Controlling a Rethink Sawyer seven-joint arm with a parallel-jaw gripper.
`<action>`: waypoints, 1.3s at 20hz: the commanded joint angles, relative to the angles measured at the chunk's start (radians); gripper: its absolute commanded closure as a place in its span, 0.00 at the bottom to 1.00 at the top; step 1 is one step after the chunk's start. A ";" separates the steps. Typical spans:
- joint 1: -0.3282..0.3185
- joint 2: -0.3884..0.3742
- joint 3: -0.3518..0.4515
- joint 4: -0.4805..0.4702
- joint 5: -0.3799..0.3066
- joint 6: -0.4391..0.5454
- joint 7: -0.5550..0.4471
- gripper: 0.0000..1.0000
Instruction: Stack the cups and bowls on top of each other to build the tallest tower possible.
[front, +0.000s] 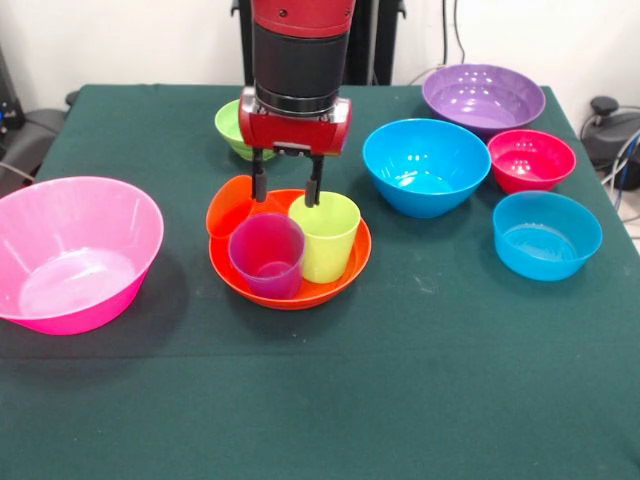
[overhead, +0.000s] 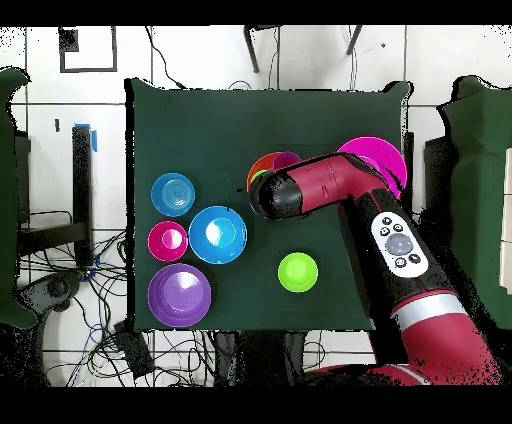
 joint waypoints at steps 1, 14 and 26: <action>-0.010 -0.023 0.044 0.060 -0.041 -0.007 -0.253 0.00; -0.030 -0.105 0.068 0.106 -0.014 0.041 -0.269 0.00; -0.023 -0.017 0.021 0.080 -0.130 -0.054 -0.221 0.00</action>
